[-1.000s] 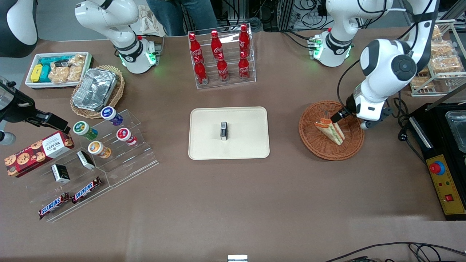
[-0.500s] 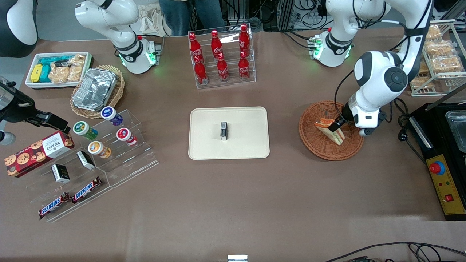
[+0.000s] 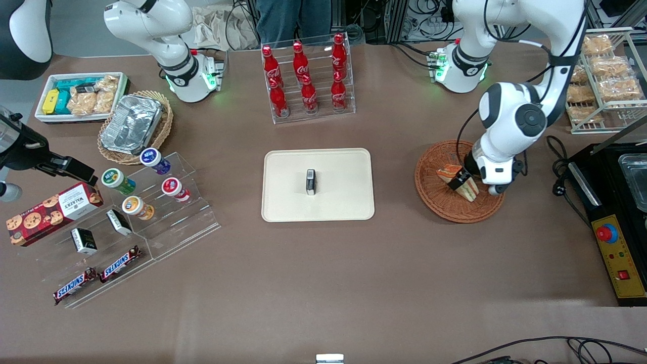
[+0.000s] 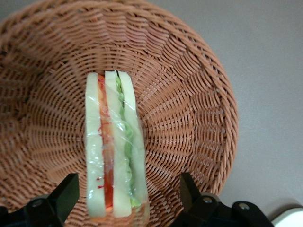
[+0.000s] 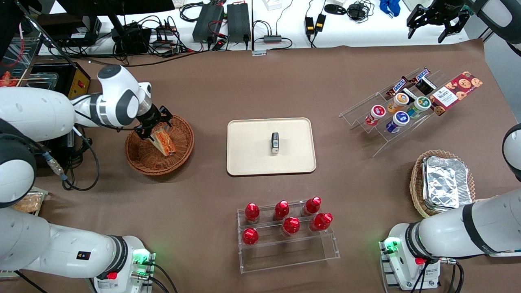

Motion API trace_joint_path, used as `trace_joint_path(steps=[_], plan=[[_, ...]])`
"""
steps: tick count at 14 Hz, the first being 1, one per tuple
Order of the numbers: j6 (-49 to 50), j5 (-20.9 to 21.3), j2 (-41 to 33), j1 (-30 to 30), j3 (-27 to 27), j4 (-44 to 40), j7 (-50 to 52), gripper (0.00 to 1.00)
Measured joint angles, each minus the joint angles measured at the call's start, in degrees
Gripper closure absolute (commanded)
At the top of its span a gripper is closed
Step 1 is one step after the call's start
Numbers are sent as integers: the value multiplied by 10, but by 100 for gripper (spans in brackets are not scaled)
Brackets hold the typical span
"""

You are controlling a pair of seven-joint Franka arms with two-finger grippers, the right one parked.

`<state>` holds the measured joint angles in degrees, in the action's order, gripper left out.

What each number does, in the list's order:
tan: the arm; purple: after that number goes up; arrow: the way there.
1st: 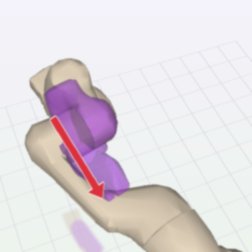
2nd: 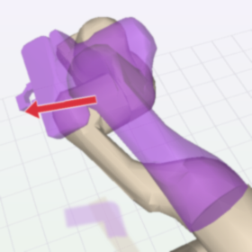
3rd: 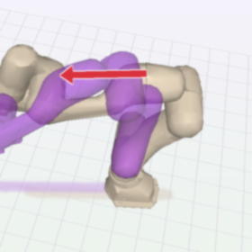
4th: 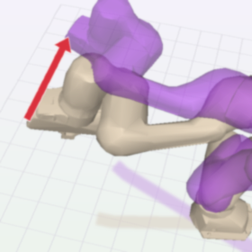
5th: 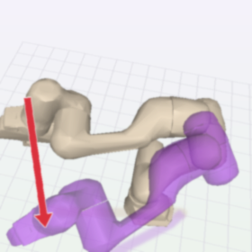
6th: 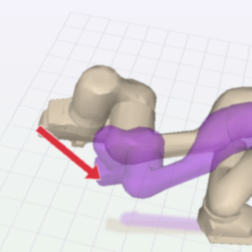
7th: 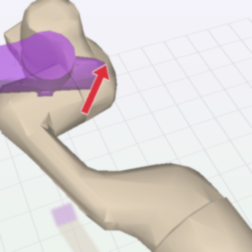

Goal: Place sandwich from basket to tray
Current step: 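Lower the open left gripper around the sandwich and close it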

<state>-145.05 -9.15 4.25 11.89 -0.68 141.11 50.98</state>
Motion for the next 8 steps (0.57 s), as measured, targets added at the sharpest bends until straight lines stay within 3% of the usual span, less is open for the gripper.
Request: trace_joint_path(steps=[1,2,3,8], plan=[[-8,0,4,2,0,5,2,77],[-11,0,5,2,0,8,3,93],[-12,0,5,2,0,8,3,100],[36,0,-11,2,0,-13,3,100]])
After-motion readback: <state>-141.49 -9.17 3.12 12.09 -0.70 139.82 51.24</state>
